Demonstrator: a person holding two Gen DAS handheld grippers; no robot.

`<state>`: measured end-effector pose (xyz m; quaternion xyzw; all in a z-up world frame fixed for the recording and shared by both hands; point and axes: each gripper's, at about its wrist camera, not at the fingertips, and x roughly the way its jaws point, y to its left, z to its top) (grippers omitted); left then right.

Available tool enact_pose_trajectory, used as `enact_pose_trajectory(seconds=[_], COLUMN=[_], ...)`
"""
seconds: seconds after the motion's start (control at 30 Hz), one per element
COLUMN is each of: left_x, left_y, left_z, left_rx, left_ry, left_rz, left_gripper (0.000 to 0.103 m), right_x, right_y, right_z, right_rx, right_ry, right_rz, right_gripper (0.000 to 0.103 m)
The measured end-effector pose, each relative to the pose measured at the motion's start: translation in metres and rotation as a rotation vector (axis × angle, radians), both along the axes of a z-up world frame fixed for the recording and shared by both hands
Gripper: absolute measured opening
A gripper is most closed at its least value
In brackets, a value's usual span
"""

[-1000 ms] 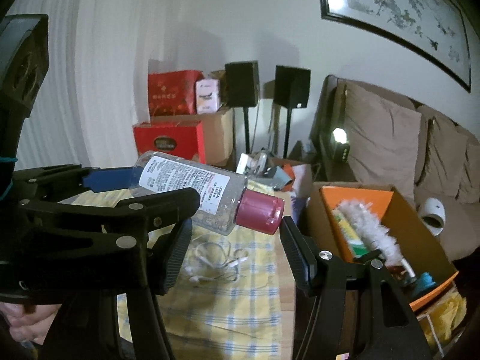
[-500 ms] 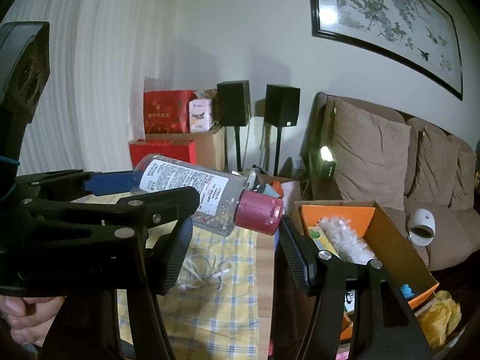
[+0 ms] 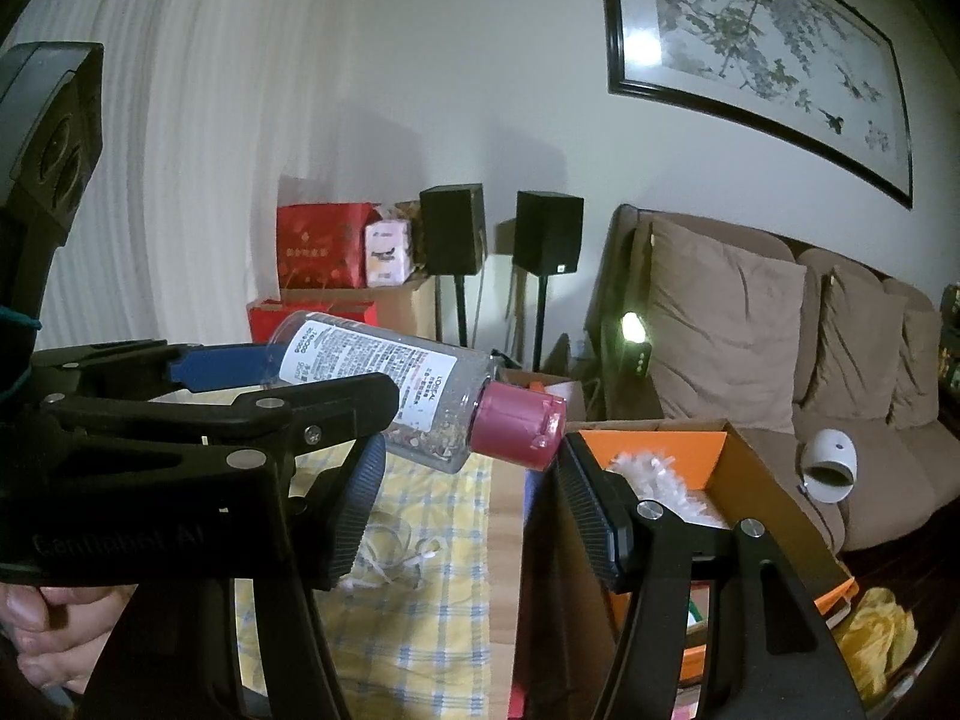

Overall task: Organize objects
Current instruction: 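Carry the clear bottle with the left gripper toward the orange box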

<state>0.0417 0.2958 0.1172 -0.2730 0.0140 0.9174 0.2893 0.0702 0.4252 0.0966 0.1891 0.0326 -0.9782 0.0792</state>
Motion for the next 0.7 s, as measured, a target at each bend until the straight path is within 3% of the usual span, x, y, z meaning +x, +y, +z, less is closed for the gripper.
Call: enact_pose_trajectory(seconds=[0.7], left_x=[-0.01], left_y=[0.02], left_z=[0.0], left_rx=[-0.005], left_ry=[-0.015], left_rz=[-0.045], left_gripper=[0.064], right_x=[-0.006], right_y=[0.02], right_z=[0.0], right_rx=[-0.017], right_ry=[-0.001], right_rz=[-0.039], right_gripper=[0.062])
